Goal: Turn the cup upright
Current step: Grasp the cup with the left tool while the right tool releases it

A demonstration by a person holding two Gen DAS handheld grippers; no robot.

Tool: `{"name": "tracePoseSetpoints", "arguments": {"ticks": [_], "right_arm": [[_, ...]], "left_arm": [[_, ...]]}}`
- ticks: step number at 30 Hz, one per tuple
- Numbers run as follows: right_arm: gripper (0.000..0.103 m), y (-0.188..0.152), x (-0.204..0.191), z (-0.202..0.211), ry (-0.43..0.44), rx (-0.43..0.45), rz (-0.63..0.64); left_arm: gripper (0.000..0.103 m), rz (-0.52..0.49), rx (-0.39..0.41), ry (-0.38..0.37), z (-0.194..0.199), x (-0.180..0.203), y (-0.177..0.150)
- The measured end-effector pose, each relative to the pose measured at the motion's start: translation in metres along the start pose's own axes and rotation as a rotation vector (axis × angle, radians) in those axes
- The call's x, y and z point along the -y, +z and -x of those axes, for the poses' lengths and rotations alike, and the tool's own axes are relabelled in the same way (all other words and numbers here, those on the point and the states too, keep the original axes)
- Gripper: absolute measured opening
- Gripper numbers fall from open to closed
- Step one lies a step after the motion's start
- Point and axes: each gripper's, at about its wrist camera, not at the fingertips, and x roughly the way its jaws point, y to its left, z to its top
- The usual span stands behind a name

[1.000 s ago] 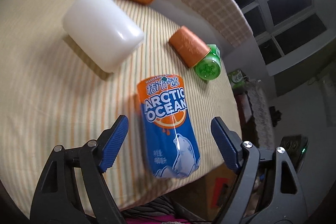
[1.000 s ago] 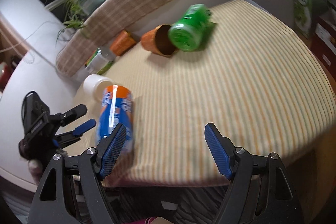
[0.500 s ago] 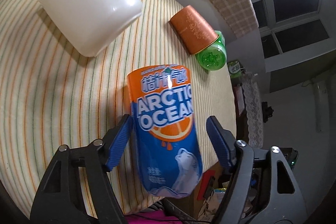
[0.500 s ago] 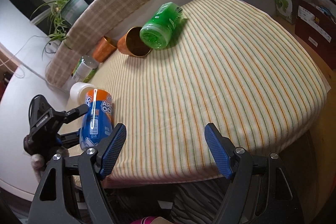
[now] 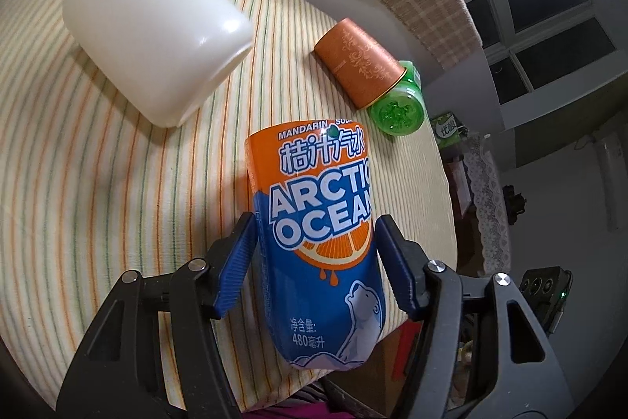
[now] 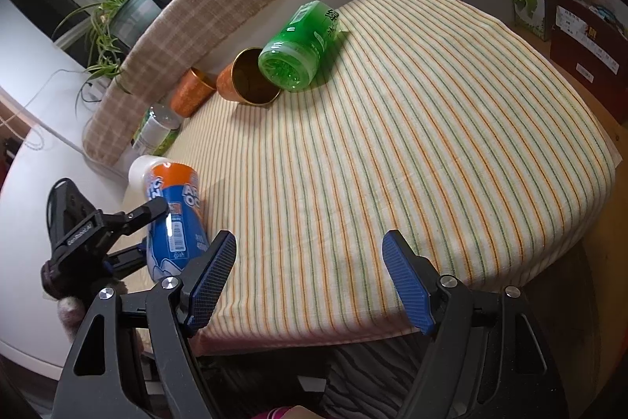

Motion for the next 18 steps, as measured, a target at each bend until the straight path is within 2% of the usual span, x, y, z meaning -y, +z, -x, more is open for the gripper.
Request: {"name": "tracePoseSetpoints", "arguments": {"ticks": [10, 18], "right_arm": [[0.077, -0.002, -0.002, -0.004, -0.004, -0.008, 0.002], [0.077, -0.004, -0.004, -0.005, -0.002, -0.012, 0.002]], "left_arm": [[0.063, -0.168, 0.117, 0.106, 0.022, 0.029, -0.007], [0.062, -0.346, 0.224, 0.243, 0.028, 0.057, -0.012]]}}
